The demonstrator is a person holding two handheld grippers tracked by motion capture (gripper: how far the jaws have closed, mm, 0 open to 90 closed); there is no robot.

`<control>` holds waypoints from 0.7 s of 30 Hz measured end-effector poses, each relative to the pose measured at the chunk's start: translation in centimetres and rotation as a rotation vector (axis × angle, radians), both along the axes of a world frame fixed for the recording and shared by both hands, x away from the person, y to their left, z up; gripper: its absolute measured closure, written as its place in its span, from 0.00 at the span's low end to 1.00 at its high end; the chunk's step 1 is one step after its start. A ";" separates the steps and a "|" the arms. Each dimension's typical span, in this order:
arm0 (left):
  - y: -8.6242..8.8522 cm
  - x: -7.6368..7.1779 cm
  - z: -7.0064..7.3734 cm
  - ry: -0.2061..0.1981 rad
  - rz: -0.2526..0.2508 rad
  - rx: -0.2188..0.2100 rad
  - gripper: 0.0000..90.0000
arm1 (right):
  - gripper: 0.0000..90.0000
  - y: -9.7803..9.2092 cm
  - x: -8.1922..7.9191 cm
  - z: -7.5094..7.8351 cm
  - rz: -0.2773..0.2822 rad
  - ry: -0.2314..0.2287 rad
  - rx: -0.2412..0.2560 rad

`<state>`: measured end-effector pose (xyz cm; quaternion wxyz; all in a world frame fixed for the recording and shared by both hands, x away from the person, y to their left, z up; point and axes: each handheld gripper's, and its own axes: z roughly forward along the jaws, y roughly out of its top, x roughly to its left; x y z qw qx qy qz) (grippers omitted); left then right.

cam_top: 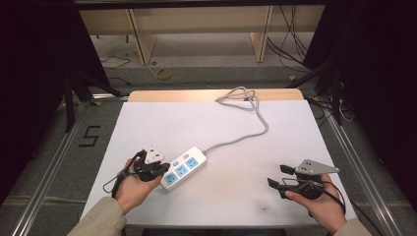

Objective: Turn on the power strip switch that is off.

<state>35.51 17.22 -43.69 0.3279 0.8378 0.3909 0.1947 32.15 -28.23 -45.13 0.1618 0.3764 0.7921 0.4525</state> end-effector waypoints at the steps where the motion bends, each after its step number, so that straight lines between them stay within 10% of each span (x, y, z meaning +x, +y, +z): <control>1: 0.0 0.2 0.0 0.000 0.002 0.001 1.00 | 0.33 0.0 0.0 0.0 0.000 0.000 0.000; 21: -0.1 1.1 0.1 0.004 0.015 0.013 1.00 | 0.33 0.0 0.0 0.1 -0.001 -0.004 0.001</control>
